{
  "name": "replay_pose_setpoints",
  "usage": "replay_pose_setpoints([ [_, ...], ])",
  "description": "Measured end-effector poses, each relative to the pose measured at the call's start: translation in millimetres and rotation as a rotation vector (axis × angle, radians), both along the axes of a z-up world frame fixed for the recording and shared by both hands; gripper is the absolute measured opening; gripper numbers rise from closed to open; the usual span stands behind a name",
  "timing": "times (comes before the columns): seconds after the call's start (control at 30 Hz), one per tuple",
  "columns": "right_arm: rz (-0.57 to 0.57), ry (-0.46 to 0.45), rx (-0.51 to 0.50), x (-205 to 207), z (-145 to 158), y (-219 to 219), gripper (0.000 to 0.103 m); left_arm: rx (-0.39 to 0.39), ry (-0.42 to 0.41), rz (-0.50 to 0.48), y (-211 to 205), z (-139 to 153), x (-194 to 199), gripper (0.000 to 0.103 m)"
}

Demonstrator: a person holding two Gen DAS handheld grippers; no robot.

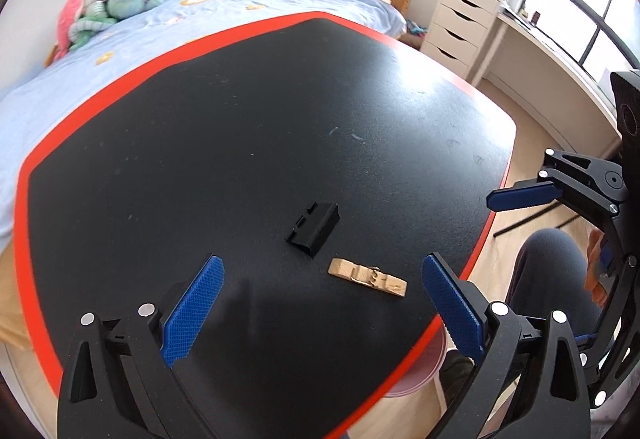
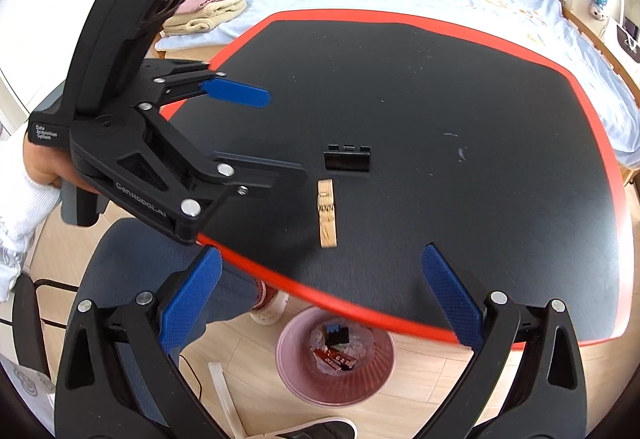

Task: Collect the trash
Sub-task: 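Move both open tools back to the black block and last clothespin, then grasp the black block with the left tool while the right tool grasps the clothespin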

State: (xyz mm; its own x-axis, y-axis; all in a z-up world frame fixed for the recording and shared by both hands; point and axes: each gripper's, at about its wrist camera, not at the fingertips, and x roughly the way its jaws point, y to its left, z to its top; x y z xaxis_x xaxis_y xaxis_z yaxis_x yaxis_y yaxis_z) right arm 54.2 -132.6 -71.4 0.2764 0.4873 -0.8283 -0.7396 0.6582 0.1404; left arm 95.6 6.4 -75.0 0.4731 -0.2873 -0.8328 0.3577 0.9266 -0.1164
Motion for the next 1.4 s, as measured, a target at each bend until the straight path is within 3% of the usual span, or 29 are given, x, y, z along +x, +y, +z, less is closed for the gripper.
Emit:
replay_pose_setpoints([
  [0.13, -0.004, 0.011, -0.003, 8.2, -10.9, 9.4, 0.098, -0.001, 0.013, -0.076, 0.6, -11.0, 15.9, 0.095],
  [0.33, -0.015, 0.024, -0.023, 18.4, -26.5, 17.8, 0.087, 0.014, 0.034, -0.168, -2.6, -28.0, 31.9, 0.095],
  [0.47, -0.022, 0.026, -0.036, 22.9, -35.6, 22.7, 0.074, 0.026, 0.05, -0.219, -5.2, -33.9, 38.9, 0.08],
  [0.53, -0.021, 0.027, -0.043, 24.0, -40.6, 25.2, 0.069, 0.033, 0.052, -0.24, -8.2, -36.5, 39.9, 0.077],
  [0.73, -0.004, 0.008, -0.063, 23.1, -50.5, 33.5, 0.054, 0.033, 0.039, -0.237, -4.2, -38.6, 40.7, 0.059],
  [0.93, 0.034, -0.057, -0.105, 12.8, -52.1, 43.7, 0.04, 0.035, 0.048, -0.225, -6.9, -38.1, 42.7, 0.034],
  [1.0, 0.038, -0.062, -0.104, 11.3, -52.4, 43.6, 0.031, 0.035, 0.052, -0.22, -9.0, -37.9, 44.1, 0.028],
  [1.13, 0.049, -0.061, -0.103, 9.3, -52.7, 42.0, 0.014, 0.032, 0.058, -0.206, -8.8, -37.9, 45.8, 0.027],
  [1.4, 0.039, -0.046, -0.092, 8.7, -50.9, 33.5, 0.012, 0.025, 0.07, -0.134, -5.4, -37.6, 43.4, 0.024],
])
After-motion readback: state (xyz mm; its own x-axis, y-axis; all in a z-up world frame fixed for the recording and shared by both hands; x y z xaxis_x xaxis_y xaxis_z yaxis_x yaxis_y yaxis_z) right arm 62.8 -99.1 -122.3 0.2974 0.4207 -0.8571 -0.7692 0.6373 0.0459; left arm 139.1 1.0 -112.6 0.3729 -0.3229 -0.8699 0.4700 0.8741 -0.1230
